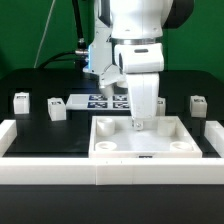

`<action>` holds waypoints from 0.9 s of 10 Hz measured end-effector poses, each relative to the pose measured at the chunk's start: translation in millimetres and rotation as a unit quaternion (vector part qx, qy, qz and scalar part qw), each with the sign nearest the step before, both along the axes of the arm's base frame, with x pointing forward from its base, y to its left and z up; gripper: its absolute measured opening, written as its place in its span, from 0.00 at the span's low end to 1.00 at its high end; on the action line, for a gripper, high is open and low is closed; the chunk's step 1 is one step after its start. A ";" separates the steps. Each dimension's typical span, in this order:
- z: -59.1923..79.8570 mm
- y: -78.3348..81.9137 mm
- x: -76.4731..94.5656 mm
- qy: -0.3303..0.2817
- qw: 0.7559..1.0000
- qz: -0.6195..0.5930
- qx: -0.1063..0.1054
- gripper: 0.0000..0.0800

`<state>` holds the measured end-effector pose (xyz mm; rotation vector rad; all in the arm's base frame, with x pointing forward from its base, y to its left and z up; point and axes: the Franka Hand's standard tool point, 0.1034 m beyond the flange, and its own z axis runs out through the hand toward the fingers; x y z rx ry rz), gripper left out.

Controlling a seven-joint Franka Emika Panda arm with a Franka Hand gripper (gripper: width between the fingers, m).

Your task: Assemble one leg

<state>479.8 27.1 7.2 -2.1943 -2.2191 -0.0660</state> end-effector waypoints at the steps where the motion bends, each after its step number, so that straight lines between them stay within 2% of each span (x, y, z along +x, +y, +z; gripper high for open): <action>1: -0.1 11.8 0.8 -0.002 1.000 0.009 0.003 0.07; 5: 0.3 43.1 5.6 -0.006 1.000 0.015 0.009 0.07; 9: 0.1 44.2 9.1 0.008 1.000 -0.017 0.006 0.07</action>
Offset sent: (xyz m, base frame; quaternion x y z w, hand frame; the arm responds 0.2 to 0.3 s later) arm 0.0088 0.0298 -0.0083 -0.0001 -0.0168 -0.0255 0.9995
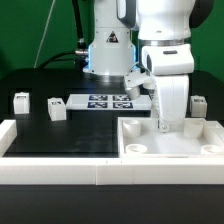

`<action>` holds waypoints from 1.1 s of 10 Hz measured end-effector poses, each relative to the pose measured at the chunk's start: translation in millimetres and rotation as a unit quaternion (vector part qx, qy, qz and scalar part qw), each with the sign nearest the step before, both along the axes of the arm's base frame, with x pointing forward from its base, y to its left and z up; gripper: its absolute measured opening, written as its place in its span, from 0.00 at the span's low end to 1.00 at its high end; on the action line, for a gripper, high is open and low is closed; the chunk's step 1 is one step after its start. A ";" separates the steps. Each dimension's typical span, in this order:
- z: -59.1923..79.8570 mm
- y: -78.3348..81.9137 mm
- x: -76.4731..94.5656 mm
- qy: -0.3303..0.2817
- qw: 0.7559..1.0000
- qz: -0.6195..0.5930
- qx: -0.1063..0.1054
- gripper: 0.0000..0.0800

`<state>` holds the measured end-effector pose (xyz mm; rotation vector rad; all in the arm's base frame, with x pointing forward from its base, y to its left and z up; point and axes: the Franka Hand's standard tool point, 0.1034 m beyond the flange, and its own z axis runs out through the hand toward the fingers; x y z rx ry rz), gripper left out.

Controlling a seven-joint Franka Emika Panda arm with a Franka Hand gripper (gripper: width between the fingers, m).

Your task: Assemble one leg

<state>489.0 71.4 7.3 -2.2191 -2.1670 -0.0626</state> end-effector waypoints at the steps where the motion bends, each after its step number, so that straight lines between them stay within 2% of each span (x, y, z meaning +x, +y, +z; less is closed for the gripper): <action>1: 0.0 -0.2 -0.2 0.001 1.000 -0.002 0.000 0.07; 3: -0.1 -0.6 -0.3 0.001 1.000 -0.002 0.000 0.07; 4: -0.1 -0.8 -0.3 0.001 1.000 -0.002 0.000 0.34; 5: -0.2 -1.1 -0.3 0.001 1.000 -0.002 0.000 0.34; 6: -0.2 -1.4 -0.2 0.001 1.000 -0.003 0.000 0.57; 7: -0.2 -1.5 -0.2 0.001 1.000 -0.003 0.000 0.72; 8: -0.2 -1.7 -0.2 0.001 1.000 -0.003 0.000 0.72; 9: -0.2 -1.8 -0.2 0.001 1.000 -0.003 0.000 0.79; 11: -0.2 -1.9 -0.2 0.001 1.000 -0.003 0.000 0.81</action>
Offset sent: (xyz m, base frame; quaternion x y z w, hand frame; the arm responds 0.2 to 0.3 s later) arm 0.0000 0.0000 0.0000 0.0000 0.0000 0.0000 1.0000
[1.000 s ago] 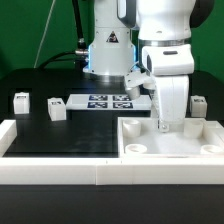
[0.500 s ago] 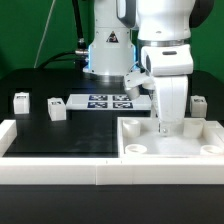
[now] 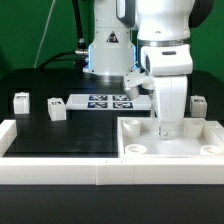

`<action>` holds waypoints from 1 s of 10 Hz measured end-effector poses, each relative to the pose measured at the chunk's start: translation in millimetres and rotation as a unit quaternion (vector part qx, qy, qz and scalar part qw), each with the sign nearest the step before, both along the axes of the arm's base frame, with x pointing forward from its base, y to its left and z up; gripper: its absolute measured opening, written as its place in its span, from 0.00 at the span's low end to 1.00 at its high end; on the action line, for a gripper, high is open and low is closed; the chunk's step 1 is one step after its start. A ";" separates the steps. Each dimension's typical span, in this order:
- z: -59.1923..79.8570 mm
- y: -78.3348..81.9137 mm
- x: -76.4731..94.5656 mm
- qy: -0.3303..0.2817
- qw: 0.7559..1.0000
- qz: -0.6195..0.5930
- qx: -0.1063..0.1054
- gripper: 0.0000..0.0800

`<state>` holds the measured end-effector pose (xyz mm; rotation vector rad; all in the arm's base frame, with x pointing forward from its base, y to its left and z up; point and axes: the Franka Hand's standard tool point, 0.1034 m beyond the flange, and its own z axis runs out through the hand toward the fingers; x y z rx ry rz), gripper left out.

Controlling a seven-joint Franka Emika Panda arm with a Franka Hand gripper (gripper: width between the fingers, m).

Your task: Assemble one leg

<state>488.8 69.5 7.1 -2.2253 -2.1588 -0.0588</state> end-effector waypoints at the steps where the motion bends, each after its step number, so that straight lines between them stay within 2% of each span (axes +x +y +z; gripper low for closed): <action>1: 0.0 0.0 0.0 0.000 1.000 0.000 0.000 0.81; 2: 0.5 0.0 0.3 0.000 1.000 0.000 0.000 0.81; 3: 10.0 3.0 1.7 -0.006 1.000 -0.015 -0.001 0.81; 5: 42.3 9.9 -2.5 -0.018 0.999 -0.028 -0.009 0.81; 6: 52.9 11.1 -2.6 -0.019 0.999 -0.031 -0.013 0.81; 7: 58.1 11.0 -1.6 -0.021 0.999 -0.035 -0.014 0.81; 10: 53.1 10.1 -3.3 -0.016 0.998 -0.067 -0.013 0.81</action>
Offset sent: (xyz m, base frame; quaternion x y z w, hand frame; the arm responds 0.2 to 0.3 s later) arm -0.0157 0.0089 0.0550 -0.0349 -0.0380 0.0231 0.9984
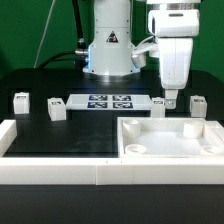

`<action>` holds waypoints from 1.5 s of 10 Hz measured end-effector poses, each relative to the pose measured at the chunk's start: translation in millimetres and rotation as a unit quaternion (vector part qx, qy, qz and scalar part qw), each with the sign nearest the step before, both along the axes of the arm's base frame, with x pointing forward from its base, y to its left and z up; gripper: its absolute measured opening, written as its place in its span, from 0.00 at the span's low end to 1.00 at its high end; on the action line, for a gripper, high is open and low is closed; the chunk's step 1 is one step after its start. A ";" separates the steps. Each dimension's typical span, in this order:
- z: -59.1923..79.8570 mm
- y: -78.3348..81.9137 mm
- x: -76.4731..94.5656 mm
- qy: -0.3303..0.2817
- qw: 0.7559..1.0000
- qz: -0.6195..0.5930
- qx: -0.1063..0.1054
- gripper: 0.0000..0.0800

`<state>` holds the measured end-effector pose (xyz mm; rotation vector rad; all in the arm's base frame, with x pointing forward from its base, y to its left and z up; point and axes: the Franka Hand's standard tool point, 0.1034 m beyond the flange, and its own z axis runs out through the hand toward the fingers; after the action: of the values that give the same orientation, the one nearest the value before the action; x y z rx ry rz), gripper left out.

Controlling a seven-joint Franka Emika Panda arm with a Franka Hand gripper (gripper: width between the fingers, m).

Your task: Assemble one leg

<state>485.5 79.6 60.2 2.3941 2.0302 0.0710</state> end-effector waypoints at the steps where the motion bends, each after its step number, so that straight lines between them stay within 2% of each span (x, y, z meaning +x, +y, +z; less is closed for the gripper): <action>1: 0.0 0.3 -0.1 0.002 0.999 -0.048 0.003 0.81; 3: -1.1 2.5 -5.6 0.001 0.984 -0.179 0.012 0.81; 4: -3.3 7.5 -15.8 0.005 0.963 -0.267 0.021 0.81; 6: -4.5 17.1 -21.8 0.013 0.928 -0.372 0.031 0.81; 8: -4.5 35.0 -26.5 0.025 0.872 -0.487 0.041 0.81; 10: -3.9 60.7 -32.4 0.034 0.813 -0.579 0.044 0.81; 11: -2.6 69.2 -32.3 0.035 0.797 -0.602 0.046 0.81; 13: -3.2 67.5 -32.7 0.045 0.744 -0.665 0.051 0.81; 15: -3.7 68.3 -34.0 0.050 0.725 -0.685 0.049 0.81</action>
Offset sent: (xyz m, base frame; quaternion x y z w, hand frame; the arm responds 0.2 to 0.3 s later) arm -0.0379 0.0133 -0.0009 -0.0134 0.0240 0.3988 0.9166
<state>451.4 147.9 56.6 3.2439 -0.1791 0.0287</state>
